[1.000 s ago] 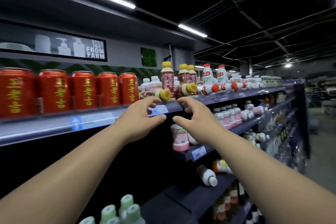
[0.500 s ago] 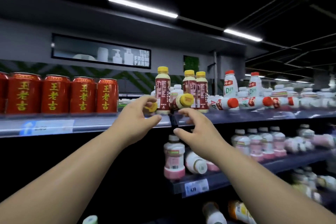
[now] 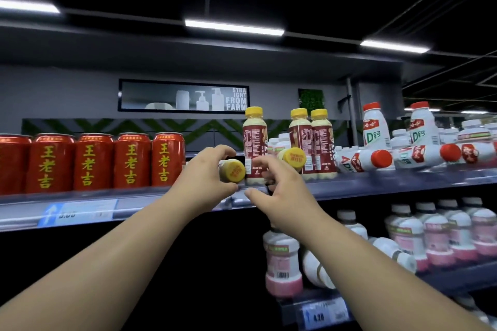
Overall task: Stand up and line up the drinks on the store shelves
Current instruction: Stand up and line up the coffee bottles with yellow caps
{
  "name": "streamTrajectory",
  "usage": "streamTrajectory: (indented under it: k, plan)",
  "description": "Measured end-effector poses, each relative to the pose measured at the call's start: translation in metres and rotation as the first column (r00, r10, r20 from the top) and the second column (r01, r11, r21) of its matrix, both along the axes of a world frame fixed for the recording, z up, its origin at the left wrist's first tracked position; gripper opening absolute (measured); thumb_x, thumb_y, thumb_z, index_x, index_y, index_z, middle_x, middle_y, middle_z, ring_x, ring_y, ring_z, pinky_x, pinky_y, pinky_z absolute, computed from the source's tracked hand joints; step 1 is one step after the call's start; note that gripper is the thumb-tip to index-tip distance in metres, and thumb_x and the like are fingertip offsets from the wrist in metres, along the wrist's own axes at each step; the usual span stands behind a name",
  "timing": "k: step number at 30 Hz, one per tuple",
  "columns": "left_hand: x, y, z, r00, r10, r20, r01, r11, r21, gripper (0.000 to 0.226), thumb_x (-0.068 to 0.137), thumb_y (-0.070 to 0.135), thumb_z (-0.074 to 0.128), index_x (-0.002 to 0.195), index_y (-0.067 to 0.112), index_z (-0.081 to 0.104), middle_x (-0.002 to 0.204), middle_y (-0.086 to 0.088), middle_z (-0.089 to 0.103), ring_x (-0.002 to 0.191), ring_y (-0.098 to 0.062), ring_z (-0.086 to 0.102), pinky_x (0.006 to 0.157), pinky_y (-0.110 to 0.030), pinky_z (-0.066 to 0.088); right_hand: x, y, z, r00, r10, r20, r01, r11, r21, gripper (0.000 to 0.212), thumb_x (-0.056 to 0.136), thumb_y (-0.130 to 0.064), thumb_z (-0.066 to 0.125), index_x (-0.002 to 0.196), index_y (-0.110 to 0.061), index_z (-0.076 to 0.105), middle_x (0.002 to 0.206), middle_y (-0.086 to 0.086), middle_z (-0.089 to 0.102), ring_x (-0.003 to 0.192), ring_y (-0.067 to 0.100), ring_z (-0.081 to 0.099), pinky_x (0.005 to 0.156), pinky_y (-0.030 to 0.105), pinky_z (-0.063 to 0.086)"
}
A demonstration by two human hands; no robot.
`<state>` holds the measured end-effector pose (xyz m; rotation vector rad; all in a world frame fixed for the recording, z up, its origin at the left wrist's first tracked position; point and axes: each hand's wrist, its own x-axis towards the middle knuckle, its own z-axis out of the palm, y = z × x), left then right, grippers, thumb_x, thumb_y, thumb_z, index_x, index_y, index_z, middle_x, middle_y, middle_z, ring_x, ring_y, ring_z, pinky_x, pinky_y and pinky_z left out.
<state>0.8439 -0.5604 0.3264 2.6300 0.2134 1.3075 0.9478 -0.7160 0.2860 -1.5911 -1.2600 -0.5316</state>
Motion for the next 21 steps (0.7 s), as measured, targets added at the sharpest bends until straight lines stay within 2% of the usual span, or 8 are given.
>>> streamTrajectory:
  k: [4,11,14,17,19,21]
  plan:
    - [0.015,0.004,0.001,0.999,0.019,-0.03,-0.019,1.0,-0.009,0.06,0.071,0.025,0.085,0.121,0.036,0.053,0.119,0.007,0.054,0.111,-0.012,0.053,0.094,-0.031,0.046,0.009,0.003,-0.005,0.999,0.031,-0.02,-0.031,0.999,0.027,0.054,0.085,-0.031,0.074,0.133,-0.036,0.051,0.128,-0.015,0.051,0.116,0.003,0.051,0.1,0.037,0.05]
    - [0.023,0.01,-0.002,0.997,0.056,0.049,-0.059,0.995,0.08,0.043,0.072,0.039,0.084,0.109,0.038,0.061,0.112,0.011,0.058,0.106,-0.009,0.053,0.094,-0.035,0.048,0.028,0.004,-0.01,0.997,0.071,-0.017,-0.07,0.996,0.061,0.053,0.085,-0.03,0.074,0.134,-0.033,0.052,0.127,-0.015,0.054,0.114,0.003,0.053,0.1,0.037,0.049]
    - [0.026,0.012,0.003,0.984,0.02,0.177,-0.02,1.0,-0.003,0.036,0.072,0.041,0.083,0.1,0.041,0.059,0.106,0.012,0.06,0.101,-0.01,0.057,0.092,-0.038,0.05,0.033,0.005,-0.003,0.996,0.091,0.02,-0.092,0.993,0.076,0.054,0.085,-0.029,0.073,0.134,-0.031,0.052,0.128,-0.014,0.054,0.116,0.003,0.052,0.101,0.036,0.049]
    - [0.023,0.005,0.024,0.961,-0.017,0.275,0.07,0.981,-0.184,0.028,0.076,0.043,0.079,0.099,0.037,0.063,0.104,0.011,0.065,0.098,-0.011,0.061,0.088,-0.039,0.055,0.04,0.005,0.005,0.994,0.102,0.032,-0.105,0.991,0.089,0.053,0.085,-0.028,0.073,0.133,-0.032,0.052,0.128,-0.015,0.053,0.116,0.002,0.051,0.101,0.034,0.048]
    - [0.019,-0.004,0.04,0.932,-0.06,0.357,0.163,0.951,-0.263,0.018,0.083,0.04,0.074,0.097,0.034,0.063,0.1,0.008,0.067,0.094,-0.012,0.063,0.079,-0.033,0.056,0.043,0.006,0.009,0.994,0.108,0.02,-0.11,0.99,0.093,0.055,0.085,-0.029,0.073,0.135,-0.032,0.05,0.128,-0.014,0.051,0.117,0.005,0.05,0.102,0.036,0.047]
    - [0.016,-0.016,0.056,0.9,-0.063,0.432,0.197,0.942,-0.273,0.016,0.088,0.042,0.069,0.095,0.029,0.064,0.095,0.006,0.066,0.087,-0.01,0.062,0.064,-0.023,0.049,0.046,0.007,0.011,0.993,0.12,0.003,-0.12,0.989,0.092,0.059,0.085,-0.03,0.073,0.138,-0.033,0.047,0.13,-0.014,0.05,0.118,0.004,0.05,0.104,0.037,0.046]
